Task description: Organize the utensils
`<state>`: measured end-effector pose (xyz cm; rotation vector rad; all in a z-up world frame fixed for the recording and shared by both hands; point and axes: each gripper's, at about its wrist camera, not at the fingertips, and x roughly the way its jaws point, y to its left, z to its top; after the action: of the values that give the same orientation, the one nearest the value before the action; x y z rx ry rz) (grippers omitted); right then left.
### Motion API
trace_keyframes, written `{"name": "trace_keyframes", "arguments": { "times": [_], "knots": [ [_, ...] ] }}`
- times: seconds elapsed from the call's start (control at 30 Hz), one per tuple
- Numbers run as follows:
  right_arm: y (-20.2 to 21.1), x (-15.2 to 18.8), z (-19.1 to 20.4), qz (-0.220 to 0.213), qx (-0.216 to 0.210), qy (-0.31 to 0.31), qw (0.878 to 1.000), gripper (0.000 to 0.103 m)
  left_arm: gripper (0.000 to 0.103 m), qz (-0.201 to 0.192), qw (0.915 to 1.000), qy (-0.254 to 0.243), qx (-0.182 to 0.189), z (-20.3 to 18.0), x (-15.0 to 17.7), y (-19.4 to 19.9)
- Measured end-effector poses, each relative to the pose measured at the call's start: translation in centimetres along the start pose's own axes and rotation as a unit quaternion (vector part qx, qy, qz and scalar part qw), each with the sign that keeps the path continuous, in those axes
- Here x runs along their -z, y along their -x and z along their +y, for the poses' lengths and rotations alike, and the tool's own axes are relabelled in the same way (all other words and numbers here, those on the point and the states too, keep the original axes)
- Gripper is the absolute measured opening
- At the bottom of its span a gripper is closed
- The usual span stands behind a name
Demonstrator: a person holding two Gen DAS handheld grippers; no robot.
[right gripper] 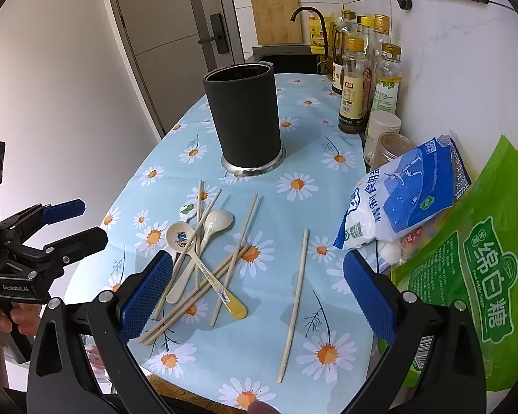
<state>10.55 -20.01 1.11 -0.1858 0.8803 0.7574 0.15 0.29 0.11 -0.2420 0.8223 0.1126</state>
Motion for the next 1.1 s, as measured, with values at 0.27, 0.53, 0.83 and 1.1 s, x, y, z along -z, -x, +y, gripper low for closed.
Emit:
{"name": "trace_keyframes", "arguments": {
  "times": [0.27,0.53,0.83,1.1],
  "knots": [
    [0.0,0.0,0.0,0.001,0.000,-0.001,1.000,0.098,0.097,0.001,1.0000,-0.004,0.000,-0.1,0.1,0.1],
    [0.0,0.0,0.1,0.002,-0.002,0.001,1.000,0.098,0.097,0.000,1.0000,-0.003,-0.001,0.4,-0.2,0.5],
    [0.1,0.1,0.3,0.002,-0.003,0.002,1.000,0.098,0.097,0.000,1.0000,-0.003,-0.001,0.6,-0.4,0.8],
    [0.2,0.2,0.4,0.004,-0.003,0.001,1.000,0.098,0.097,-0.001,1.0000,-0.003,-0.001,0.9,-0.3,1.7]
  ]
}}
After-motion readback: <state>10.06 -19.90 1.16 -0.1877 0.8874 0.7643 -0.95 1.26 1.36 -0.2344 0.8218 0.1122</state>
